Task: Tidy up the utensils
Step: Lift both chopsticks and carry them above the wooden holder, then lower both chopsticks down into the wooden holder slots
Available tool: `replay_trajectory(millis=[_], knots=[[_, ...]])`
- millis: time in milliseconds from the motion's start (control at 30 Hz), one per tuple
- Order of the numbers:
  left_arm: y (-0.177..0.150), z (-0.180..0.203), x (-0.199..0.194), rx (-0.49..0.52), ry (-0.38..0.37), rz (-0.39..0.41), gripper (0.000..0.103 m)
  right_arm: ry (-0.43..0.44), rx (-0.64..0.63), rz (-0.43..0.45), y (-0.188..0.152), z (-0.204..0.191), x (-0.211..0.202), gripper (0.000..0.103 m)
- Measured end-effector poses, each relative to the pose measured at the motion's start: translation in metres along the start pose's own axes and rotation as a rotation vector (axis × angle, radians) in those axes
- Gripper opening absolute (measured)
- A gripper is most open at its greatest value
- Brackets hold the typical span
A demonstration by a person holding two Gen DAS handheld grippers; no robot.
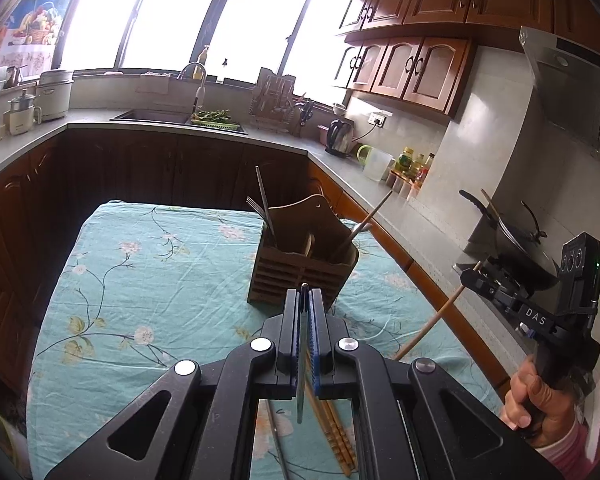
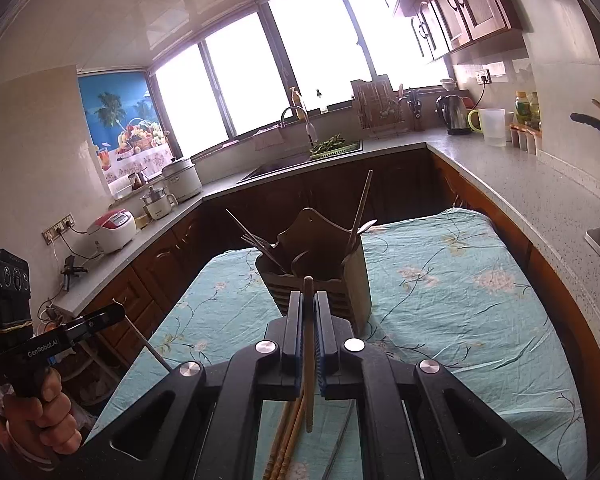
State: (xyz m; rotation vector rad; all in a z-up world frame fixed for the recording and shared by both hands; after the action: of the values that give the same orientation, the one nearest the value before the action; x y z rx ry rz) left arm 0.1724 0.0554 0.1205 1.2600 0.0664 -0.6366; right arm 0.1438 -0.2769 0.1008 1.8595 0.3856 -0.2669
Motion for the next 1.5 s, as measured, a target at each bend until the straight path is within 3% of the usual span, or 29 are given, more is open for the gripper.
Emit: replay_trajectory(millis=[433,867,1267,1500], knots=[[0.02,-0.003,0.011,-0.005,-0.004,0.049,0.002,-0.001,-0.009,0.031,0.017,0.0,0.005,0.005],[0.051,-0.009,0.034,-0.022,-0.004,0.14,0.002,0.007,-0.038,0.105,0.059,-0.005,0.022,0.005],[0.086,-0.023,0.085,-0.025,0.009,0.235,0.002,-0.016,-0.041,0.215,0.117,0.001,0.049,0.005],[0.085,-0.031,0.136,-0.047,0.041,0.229,0.002,-0.038,-0.039,0.226,0.124,0.007,0.08,0.005]])
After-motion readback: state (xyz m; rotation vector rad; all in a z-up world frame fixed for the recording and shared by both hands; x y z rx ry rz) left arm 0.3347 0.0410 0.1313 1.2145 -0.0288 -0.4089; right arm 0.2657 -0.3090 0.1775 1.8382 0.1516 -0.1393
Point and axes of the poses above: each gripper's, at about its wrist camera, not at the fingertips, and x roughly the way its jaws point, z to its right, y to its top, the point moved 1 cm from there along x, roughly the way its jaws point, and after that the axes turned 7 degrees about z, right-handed, at the moved point
